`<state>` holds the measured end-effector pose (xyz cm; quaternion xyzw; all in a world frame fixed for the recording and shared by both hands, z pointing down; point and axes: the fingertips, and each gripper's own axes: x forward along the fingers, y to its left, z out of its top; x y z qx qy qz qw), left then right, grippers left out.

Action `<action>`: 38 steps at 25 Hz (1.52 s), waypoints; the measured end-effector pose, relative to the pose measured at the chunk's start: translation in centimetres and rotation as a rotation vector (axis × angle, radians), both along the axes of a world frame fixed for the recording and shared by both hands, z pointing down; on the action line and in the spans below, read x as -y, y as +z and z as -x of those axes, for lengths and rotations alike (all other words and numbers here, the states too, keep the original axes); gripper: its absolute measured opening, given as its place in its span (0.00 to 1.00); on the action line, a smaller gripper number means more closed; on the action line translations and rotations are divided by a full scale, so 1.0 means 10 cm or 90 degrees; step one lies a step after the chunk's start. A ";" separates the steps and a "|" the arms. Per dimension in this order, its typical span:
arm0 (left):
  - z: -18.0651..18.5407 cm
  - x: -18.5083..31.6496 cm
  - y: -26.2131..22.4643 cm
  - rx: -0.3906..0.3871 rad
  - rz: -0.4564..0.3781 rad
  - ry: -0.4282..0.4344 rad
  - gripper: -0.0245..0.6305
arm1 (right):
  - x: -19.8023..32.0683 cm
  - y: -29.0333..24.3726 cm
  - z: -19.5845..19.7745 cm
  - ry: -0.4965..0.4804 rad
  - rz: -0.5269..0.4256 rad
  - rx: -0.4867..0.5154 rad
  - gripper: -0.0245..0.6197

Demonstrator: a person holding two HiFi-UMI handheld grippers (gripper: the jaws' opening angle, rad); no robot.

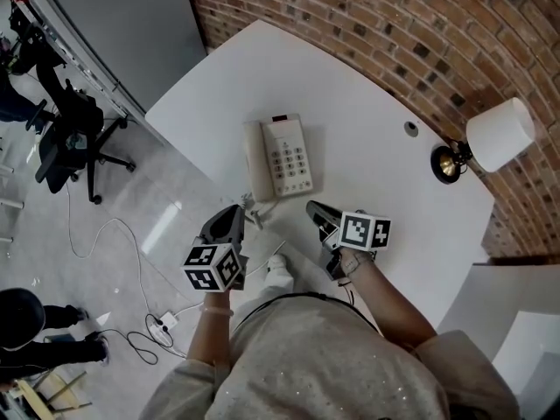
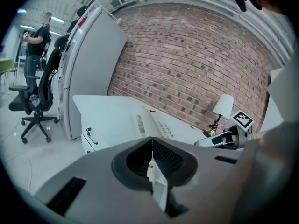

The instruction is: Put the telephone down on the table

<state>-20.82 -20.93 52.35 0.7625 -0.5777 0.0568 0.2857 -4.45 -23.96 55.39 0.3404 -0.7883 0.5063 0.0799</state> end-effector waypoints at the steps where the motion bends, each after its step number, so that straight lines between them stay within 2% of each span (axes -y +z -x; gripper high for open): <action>1: 0.00 -0.02 -0.03 0.005 -0.006 -0.005 0.05 | 0.00 -0.03 -0.04 -0.010 -0.028 -0.017 0.05; 9: -0.03 -0.25 -0.23 0.043 -0.043 -0.042 0.05 | -0.09 -0.32 -0.25 -0.059 -0.193 -0.078 0.05; 20: -0.11 -0.71 -0.49 0.094 -0.079 -0.106 0.05 | -0.37 -0.75 -0.61 -0.087 -0.355 -0.107 0.05; 24: -0.17 -0.86 -0.60 0.108 -0.098 -0.126 0.05 | -0.45 -0.93 -0.74 -0.078 -0.391 -0.094 0.05; 30: -0.17 -1.07 -0.80 0.123 -0.133 -0.153 0.05 | -0.58 -1.12 -0.85 -0.082 -0.453 -0.113 0.05; 38: -0.20 -1.28 -1.11 0.148 -0.192 -0.186 0.05 | -0.72 -1.29 -0.99 -0.067 -0.496 -0.113 0.05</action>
